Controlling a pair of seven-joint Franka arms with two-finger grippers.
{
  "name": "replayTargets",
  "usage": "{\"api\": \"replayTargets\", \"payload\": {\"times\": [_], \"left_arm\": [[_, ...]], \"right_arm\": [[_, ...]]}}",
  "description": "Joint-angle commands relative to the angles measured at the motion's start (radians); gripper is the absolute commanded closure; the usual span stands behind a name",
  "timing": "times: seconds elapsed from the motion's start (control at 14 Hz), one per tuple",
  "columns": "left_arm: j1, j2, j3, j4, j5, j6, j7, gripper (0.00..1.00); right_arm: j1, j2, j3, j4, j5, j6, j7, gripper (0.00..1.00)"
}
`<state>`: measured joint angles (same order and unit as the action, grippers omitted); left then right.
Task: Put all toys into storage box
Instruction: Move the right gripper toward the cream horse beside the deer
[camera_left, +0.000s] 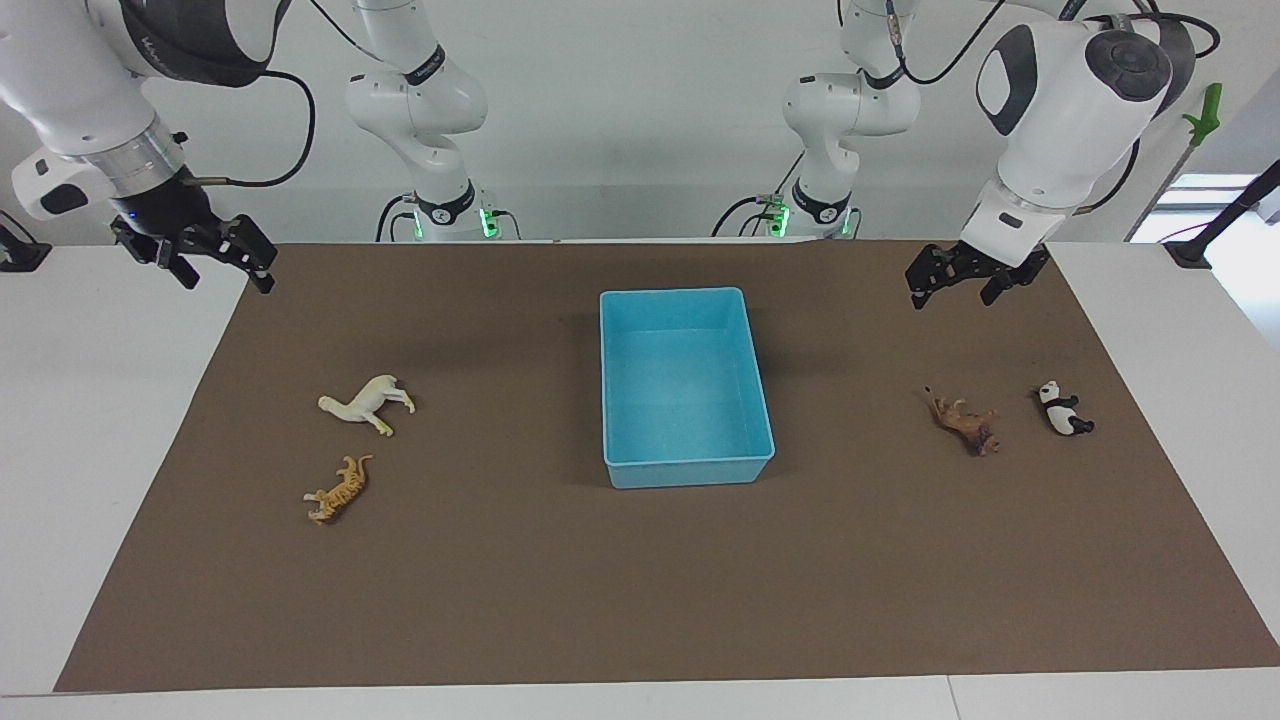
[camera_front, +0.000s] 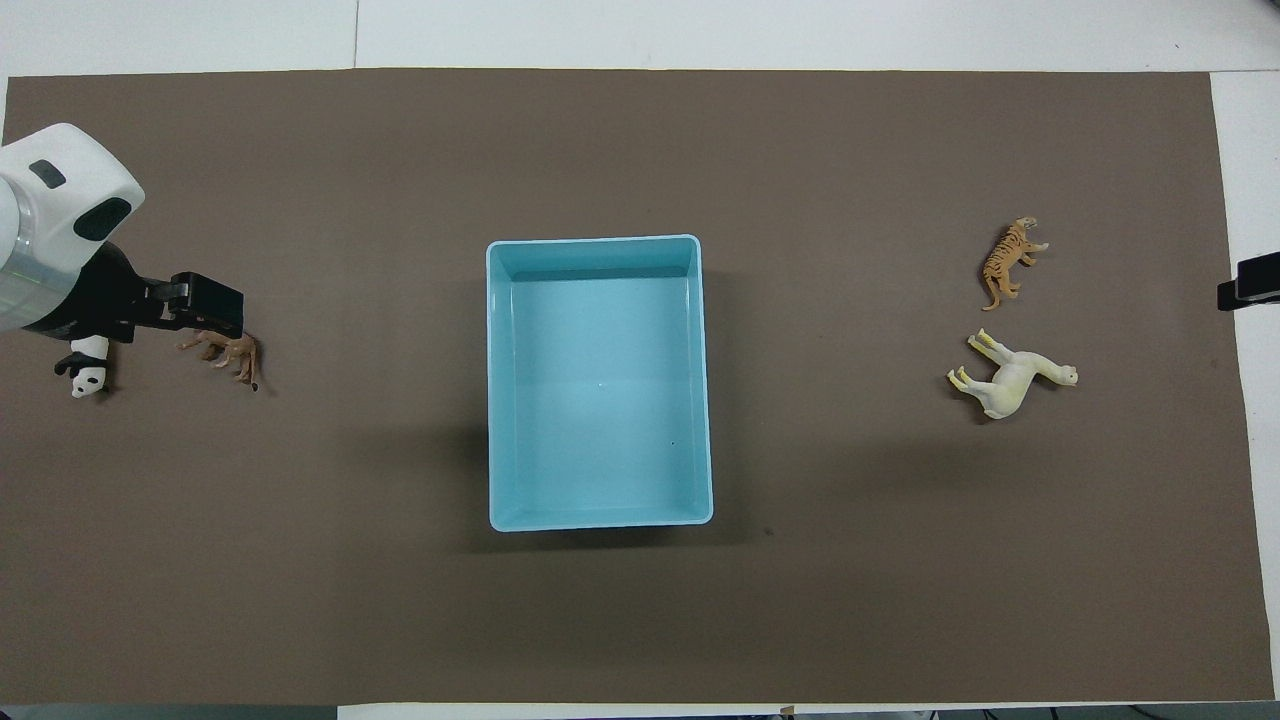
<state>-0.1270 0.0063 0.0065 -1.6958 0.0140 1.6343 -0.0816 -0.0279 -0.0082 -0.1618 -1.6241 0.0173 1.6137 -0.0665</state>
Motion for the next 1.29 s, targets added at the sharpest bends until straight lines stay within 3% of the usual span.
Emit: {"api": "replayTargets", "payload": {"times": [0.0, 0.36, 0.57, 0.71, 1.0, 1.14, 1.21], "left_arm": [[-0.017, -0.023, 0.015, -0.028, 0.011, 0.013, 0.003, 0.0], [-0.017, 0.003, 0.007, 0.011, 0.011, 0.016, 0.008, 0.0], [-0.019, -0.005, 0.027, 0.004, 0.011, -0.01, -0.027, 0.0], [0.001, -0.012, 0.043, -0.004, 0.014, 0.016, 0.057, 0.0], [0.15, 0.049, 0.047, -0.015, 0.021, 0.088, 0.161, 0.0], [0.262, 0.063, 0.047, -0.091, 0.021, 0.211, 0.311, 0.0], [0.283, 0.063, 0.047, -0.134, 0.021, 0.261, 0.324, 0.0]], "right_arm": [[-0.001, -0.022, 0.002, -0.025, -0.003, 0.009, -0.024, 0.0], [-0.007, -0.029, 0.004, -0.036, 0.009, 0.006, -0.018, 0.0], [0.002, -0.061, 0.007, -0.111, 0.003, 0.032, -0.018, 0.0], [0.034, -0.065, 0.015, -0.167, 0.003, 0.118, 0.007, 0.0], [0.092, -0.036, 0.016, -0.299, 0.003, 0.305, 0.105, 0.0], [0.111, 0.052, 0.015, -0.325, 0.003, 0.322, 0.126, 0.0], [0.109, 0.066, 0.016, -0.364, 0.003, 0.389, 0.149, 0.0]]}}
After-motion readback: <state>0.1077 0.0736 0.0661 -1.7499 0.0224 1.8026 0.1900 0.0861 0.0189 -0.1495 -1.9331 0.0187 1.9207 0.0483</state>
